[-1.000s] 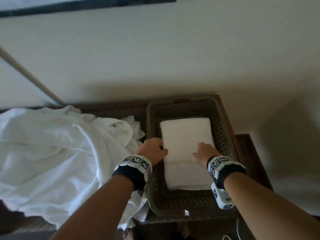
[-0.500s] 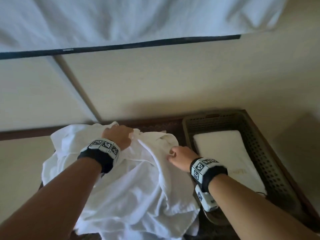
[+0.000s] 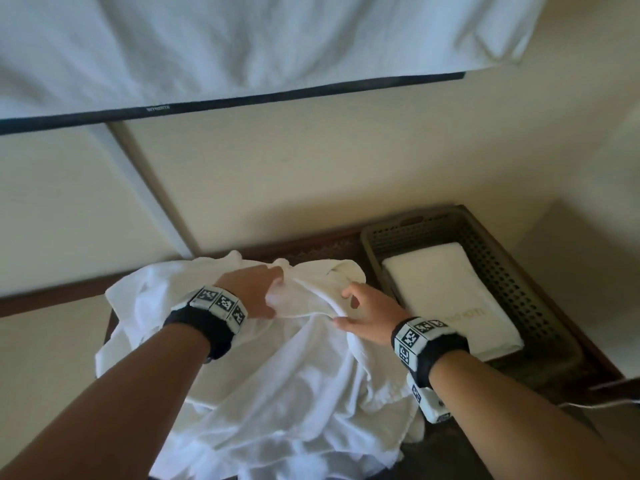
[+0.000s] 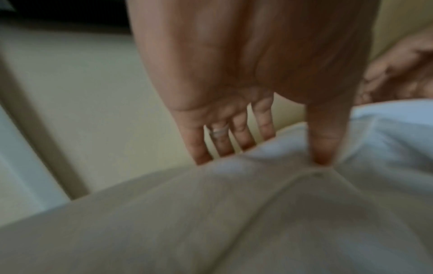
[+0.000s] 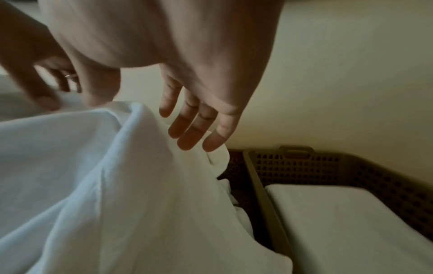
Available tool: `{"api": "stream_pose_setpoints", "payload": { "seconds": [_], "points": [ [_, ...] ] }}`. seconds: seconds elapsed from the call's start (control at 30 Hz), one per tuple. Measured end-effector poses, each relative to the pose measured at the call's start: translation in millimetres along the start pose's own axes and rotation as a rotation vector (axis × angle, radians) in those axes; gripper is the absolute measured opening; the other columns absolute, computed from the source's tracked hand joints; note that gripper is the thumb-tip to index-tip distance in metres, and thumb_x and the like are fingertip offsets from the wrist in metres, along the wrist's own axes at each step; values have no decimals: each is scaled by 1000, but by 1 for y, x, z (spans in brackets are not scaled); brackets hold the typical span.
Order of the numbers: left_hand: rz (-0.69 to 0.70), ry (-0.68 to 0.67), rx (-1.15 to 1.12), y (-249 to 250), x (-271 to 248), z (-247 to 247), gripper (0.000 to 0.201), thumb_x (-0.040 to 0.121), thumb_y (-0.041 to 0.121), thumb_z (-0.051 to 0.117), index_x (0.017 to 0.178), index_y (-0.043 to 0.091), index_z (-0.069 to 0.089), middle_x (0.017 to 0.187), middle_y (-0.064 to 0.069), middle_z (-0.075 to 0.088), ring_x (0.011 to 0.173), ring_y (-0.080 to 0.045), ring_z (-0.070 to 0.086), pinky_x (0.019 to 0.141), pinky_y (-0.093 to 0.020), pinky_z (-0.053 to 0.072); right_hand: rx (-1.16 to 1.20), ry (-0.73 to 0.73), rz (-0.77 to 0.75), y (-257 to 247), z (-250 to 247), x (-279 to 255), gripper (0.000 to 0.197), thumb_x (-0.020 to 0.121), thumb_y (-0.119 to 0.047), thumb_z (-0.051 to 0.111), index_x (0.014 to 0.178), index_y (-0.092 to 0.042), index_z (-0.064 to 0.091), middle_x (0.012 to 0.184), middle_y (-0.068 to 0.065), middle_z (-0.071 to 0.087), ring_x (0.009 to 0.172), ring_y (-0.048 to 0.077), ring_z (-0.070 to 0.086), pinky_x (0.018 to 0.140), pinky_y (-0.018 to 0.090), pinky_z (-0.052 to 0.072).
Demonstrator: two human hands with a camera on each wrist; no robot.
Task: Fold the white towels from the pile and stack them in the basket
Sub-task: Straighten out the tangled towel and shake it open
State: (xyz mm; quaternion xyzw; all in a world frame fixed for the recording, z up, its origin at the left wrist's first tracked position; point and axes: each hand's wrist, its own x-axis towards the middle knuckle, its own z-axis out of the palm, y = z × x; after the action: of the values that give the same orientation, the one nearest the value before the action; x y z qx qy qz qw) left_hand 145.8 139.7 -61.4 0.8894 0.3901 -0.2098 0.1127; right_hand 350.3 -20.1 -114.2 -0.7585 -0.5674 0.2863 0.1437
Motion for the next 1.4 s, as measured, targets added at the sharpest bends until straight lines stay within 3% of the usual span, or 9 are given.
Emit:
{"api": "stream_pose_setpoints", "payload": {
  "seconds": [0.13, 0.3, 0.5, 0.63, 0.83, 0.93, 1.17, 1.3, 1.4],
  "points": [
    [1, 185, 2, -1, -30, 1, 27, 101, 25, 44, 118, 28, 64, 118, 0, 63, 111, -23, 57, 95, -42, 48, -188, 56, -41, -16, 5, -10, 33, 91, -31, 59, 120, -17, 51, 119, 2, 54, 110, 28, 56, 87, 42, 50],
    [38, 437, -369, 15, -88, -42, 21, 97, 9, 44, 96, 20, 61, 96, -4, 64, 96, -30, 60, 81, -36, 44, -142, 323, -288, -65, -15, -36, 64, 82, -52, 63, 136, -22, 43, 129, 1, 47, 118, 25, 48, 96, 44, 45],
    [93, 630, -304, 58, -179, -123, 21, 97, 11, 40, 104, 10, 61, 96, -4, 61, 90, -24, 54, 83, -36, 43, -200, 548, -446, -149, -47, -83, 49, 88, -55, 52, 112, -13, 51, 105, 6, 57, 92, 29, 56, 72, 41, 48],
    [22, 662, -117, 46, -239, -155, 14, 99, 20, 43, 98, 16, 56, 104, -9, 64, 93, -27, 55, 87, -42, 47, -70, 475, -418, -170, -86, -103, 10, 91, -25, 54, 95, -16, 57, 82, 4, 61, 75, 30, 60, 63, 34, 45],
    [-25, 604, -59, 9, -325, -162, 35, 79, 47, 80, 98, 28, 59, 89, 9, 62, 83, -15, 59, 73, -31, 45, -122, 468, -318, -178, -126, -139, 7, 84, -19, 60, 89, -19, 65, 82, 3, 67, 75, 26, 64, 74, 40, 58],
    [-13, 677, -151, -9, -360, -161, 17, 90, 38, 71, 88, 22, 66, 85, 2, 69, 75, -14, 65, 63, -25, 45, -134, 518, -294, -202, -130, -156, 9, 84, -18, 57, 88, -19, 66, 84, 2, 68, 78, 24, 64, 76, 36, 56],
    [-64, 874, -281, -90, -469, -144, 45, 100, 37, 55, 62, 12, 59, 60, -3, 57, 57, -18, 58, 53, -27, 36, -215, 571, -168, -263, -101, -185, 14, 87, -17, 52, 88, -17, 66, 85, 5, 64, 80, 30, 60, 73, 32, 48],
    [-369, 756, -16, -151, -529, -112, 37, 96, 44, 52, 75, 18, 66, 72, 0, 63, 69, -17, 62, 62, -29, 44, -121, 640, -220, -329, -61, -205, 18, 94, -23, 46, 82, -20, 59, 86, 8, 65, 86, 33, 62, 71, 36, 46],
    [-498, 644, 219, -171, -543, -74, 46, 89, 65, 52, 118, 31, 63, 115, 3, 66, 105, -22, 64, 94, -42, 51, -76, 712, -428, -405, -34, -235, 17, 97, -24, 45, 90, -24, 60, 90, 6, 67, 87, 31, 60, 71, 36, 45]
  ]
}}
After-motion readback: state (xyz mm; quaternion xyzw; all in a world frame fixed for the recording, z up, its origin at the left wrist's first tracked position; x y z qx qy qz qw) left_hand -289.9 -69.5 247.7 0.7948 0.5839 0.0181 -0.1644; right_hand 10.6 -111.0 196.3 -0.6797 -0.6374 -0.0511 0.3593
